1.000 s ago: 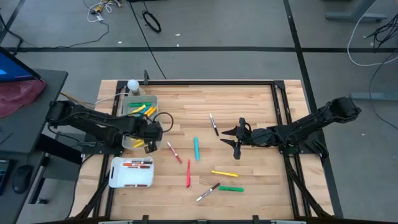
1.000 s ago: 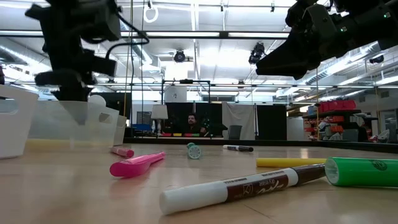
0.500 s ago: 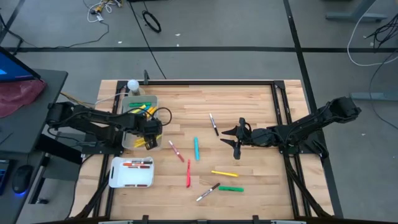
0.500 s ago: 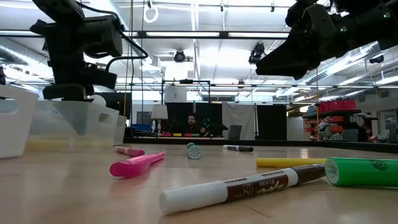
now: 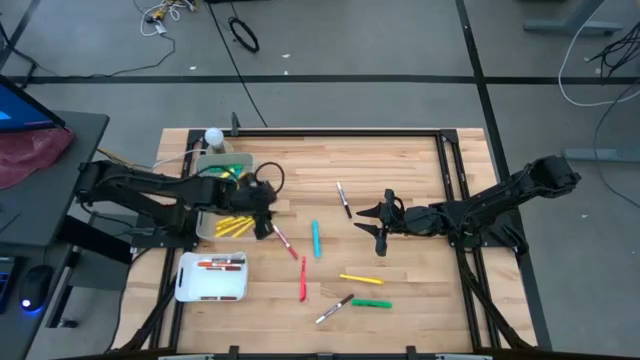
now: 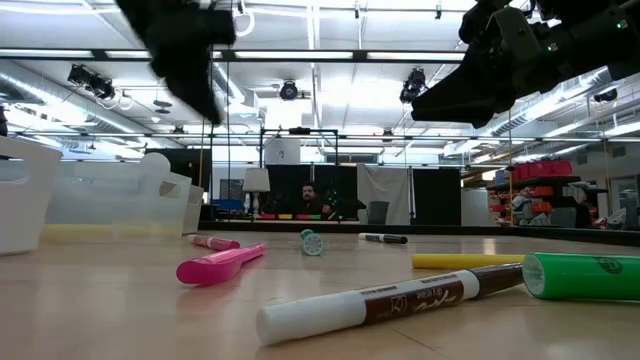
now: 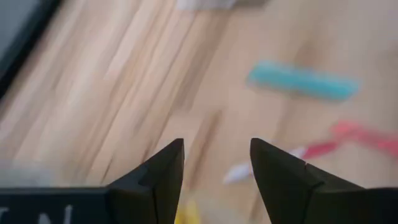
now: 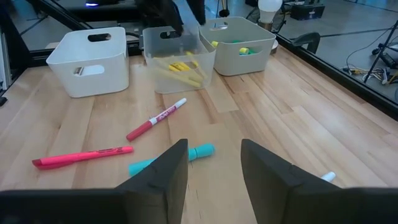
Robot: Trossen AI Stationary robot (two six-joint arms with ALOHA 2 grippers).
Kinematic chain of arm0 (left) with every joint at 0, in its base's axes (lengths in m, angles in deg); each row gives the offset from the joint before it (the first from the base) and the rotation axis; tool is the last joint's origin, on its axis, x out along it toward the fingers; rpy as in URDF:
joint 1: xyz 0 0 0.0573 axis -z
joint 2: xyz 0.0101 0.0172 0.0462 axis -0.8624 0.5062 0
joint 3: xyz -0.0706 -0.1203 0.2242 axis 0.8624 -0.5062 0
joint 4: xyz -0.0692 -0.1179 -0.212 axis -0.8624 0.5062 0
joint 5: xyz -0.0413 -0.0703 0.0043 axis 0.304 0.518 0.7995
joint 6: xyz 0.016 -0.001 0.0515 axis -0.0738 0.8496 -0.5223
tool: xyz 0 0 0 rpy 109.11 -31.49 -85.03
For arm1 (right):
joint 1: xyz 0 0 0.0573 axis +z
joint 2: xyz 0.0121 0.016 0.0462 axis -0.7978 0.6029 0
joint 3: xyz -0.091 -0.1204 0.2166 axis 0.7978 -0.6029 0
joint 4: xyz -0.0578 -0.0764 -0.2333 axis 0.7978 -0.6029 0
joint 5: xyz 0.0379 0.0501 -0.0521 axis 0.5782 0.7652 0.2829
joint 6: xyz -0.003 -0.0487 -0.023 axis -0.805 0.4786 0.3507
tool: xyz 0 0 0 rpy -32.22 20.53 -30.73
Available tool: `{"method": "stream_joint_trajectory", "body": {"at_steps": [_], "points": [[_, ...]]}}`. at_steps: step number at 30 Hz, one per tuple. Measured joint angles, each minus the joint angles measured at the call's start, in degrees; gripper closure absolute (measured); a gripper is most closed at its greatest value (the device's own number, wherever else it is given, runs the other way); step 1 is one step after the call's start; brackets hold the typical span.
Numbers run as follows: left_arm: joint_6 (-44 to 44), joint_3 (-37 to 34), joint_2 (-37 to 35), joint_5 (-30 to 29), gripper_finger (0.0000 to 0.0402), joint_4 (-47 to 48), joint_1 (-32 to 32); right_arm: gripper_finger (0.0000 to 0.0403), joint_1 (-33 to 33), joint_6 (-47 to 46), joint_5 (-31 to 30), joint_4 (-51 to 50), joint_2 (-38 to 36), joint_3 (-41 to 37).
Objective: Pick & Place Markers
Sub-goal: Put the light blue highlighter into the gray bin
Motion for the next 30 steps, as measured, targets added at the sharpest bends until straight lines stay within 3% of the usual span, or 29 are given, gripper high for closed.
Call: {"method": "stream_joint_trajectory", "body": {"at_steps": [5, 12, 20, 30], "points": [[-8.61, -0.48, 1.16, 3.04, 0.0220, -14.66, 5.41, 0.0254, 0.00, 0.24, 0.00, 0.01, 0.01, 0.00], [-15.59, -1.24, 9.49, 3.50, 0.0220, -19.39, 9.38, 0.0254, 0.00, 0.77, -0.01, 0.05, 0.02, 0.00], [-17.51, -1.24, 20.74, 2.36, 0.0220, -24.67, 8.53, 0.0254, 0.00, 0.39, 0.00, -0.10, 0.02, 0.02], [-21.49, -1.22, 27.49, 3.10, 0.0220, -37.27, 7.91, 0.0254, 0.00, 0.61, -0.02, 0.05, 0.02, 0.02]]}}
